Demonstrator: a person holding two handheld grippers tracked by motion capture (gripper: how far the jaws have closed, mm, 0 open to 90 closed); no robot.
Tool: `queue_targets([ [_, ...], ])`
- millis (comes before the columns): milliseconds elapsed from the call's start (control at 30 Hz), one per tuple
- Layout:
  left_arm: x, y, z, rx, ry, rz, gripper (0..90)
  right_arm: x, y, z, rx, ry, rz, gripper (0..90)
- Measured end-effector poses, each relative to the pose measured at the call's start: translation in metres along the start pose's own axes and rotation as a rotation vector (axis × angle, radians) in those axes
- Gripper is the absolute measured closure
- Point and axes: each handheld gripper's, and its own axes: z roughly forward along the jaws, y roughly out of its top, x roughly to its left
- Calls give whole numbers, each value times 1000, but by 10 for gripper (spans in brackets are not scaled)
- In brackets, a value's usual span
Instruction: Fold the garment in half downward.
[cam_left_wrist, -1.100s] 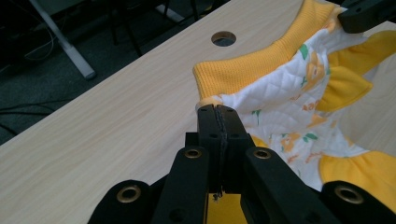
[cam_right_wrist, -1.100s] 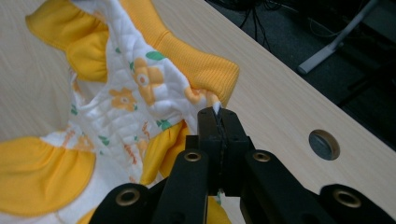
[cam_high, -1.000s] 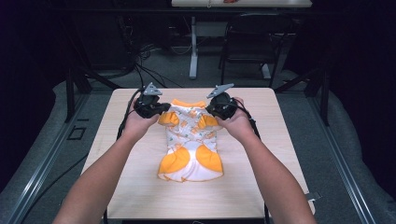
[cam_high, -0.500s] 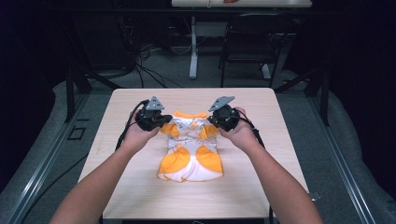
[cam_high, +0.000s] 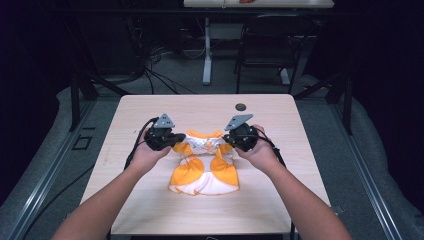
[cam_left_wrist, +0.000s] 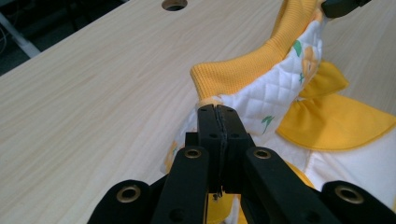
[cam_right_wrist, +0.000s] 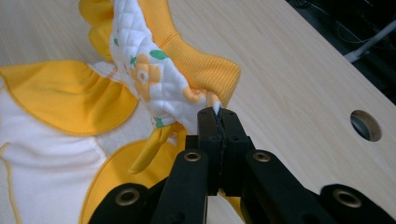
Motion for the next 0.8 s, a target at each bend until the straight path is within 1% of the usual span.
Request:
queue_targets([
  [33, -1, -1, 0, 1, 2, 8, 899, 3, -3, 1, 7, 6, -1, 894],
  [100, -2, -3, 1, -1, -4, 3, 899, 5, -4, 1, 21, 5, -17, 894],
  [167, -3, -6, 1, -2, -9, 2, 898, 7, -5, 1, 11, 11, -11, 894],
  [200, -4, -9, 1, -2, -18, -7, 899, 8, -7, 1, 2, 17, 3, 894],
  [233, -5, -10, 1, -2, -21, -10, 898, 10, -9, 1, 9, 25, -1, 894],
  [267, -5, -11, 1, 1, -23, -3, 898, 11, -11, 1, 10, 25, 0, 894],
  [367, -9, -18, 1, -3, -44, -13, 898, 15, -15, 2, 21, 32, -8, 894],
  [400, -10, -20, 1, 1, -51, -19, 898, 16, -17, 2, 17, 37, -1, 894],
  [433, -10, -23, 1, -2, -55, -21, 898, 16, -19, 3, 7, 47, 16, 894],
  [467, -10, -25, 2, -4, -60, -30, 898, 17, -22, 4, 13, 57, 24, 894],
  [533, -11, -30, 3, -1, -64, -40, 898, 21, -26, 6, 31, 61, 14, 894],
  [567, -11, -31, 3, 3, -67, -39, 898, 22, -27, 7, 32, 68, 17, 894],
  [600, -12, -33, 3, 2, -68, -38, 899, 23, -28, 7, 33, 72, 14, 894],
  [633, -12, -34, 3, 5, -70, -43, 899, 25, -29, 8, 18, 76, 33, 894],
  [667, -13, -35, 3, 4, -73, -44, 898, 25, -30, 8, 23, 91, 35, 894],
  [700, -13, -36, 3, 4, -76, -43, 898, 28, -32, 9, 29, 82, 28, 894],
  [733, -14, -36, 3, 3, -77, -42, 898, 28, -33, 8, 40, 86, 19, 894],
  [800, -15, -38, 2, 3, -84, -45, 898, 30, -34, 8, 28, 94, 31, 894],
])
